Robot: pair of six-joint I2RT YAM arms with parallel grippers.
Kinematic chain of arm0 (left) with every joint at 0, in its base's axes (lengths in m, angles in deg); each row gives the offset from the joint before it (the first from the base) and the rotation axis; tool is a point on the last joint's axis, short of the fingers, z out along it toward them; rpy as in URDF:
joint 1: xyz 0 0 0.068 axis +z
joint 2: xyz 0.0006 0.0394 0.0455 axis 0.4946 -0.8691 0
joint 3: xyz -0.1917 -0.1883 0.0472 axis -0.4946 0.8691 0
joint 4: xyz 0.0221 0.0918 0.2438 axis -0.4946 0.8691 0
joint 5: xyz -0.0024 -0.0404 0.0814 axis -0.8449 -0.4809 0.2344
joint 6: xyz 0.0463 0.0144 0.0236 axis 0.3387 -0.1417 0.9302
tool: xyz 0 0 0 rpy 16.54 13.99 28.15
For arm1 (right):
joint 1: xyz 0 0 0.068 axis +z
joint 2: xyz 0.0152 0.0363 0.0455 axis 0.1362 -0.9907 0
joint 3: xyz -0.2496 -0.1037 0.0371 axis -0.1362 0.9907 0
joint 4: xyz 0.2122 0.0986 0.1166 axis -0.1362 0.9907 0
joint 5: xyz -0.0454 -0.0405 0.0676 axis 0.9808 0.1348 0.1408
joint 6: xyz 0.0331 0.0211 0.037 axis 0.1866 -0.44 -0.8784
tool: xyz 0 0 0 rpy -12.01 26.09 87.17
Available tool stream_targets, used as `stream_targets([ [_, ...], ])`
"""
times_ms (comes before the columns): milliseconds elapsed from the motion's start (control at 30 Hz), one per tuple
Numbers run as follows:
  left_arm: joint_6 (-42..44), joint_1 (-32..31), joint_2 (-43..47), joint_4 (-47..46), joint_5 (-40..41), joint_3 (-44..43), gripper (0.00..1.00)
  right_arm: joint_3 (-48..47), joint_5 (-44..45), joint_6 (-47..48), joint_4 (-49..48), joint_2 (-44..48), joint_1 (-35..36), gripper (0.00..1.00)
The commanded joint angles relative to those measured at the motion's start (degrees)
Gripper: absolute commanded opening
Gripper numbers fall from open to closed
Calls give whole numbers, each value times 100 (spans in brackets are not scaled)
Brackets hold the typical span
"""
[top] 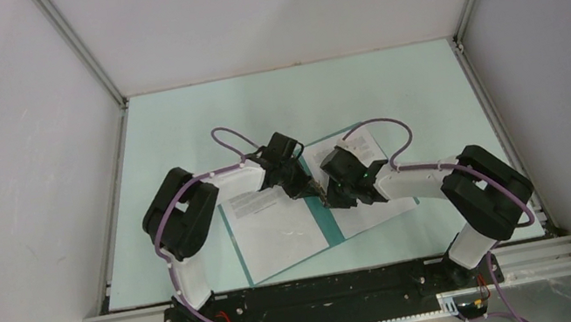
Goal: Put the files into the folder
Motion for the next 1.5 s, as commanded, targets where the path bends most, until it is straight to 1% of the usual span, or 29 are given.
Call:
stream_targets([
  [0,199,-47,-822,1005,992,541,0,267,876,213,850,-548,-22,0],
  [133,134,-47,-804,991,1017,558,0,272,581,247,529,-460,89,0],
  [267,-8,-48,-773,982,1083,593,0,239,-170,402,-54,-177,117,0],
  [300,-63,-46,-771,980,1094,595,0,141,-439,437,-103,-157,126,0],
  [367,-135,-48,-769,980,1117,590,0,-53,-700,524,-125,-184,210,0],
  [500,-201,-53,-739,985,1146,530,0,-238,-1017,560,-178,-306,339,0],
  [1100,-61,-57,-607,991,1246,376,0,-247,-1749,380,-516,59,43,0],
  [1467,189,-55,-400,1043,1293,113,0,-237,-1867,337,-577,161,-20,0],
])
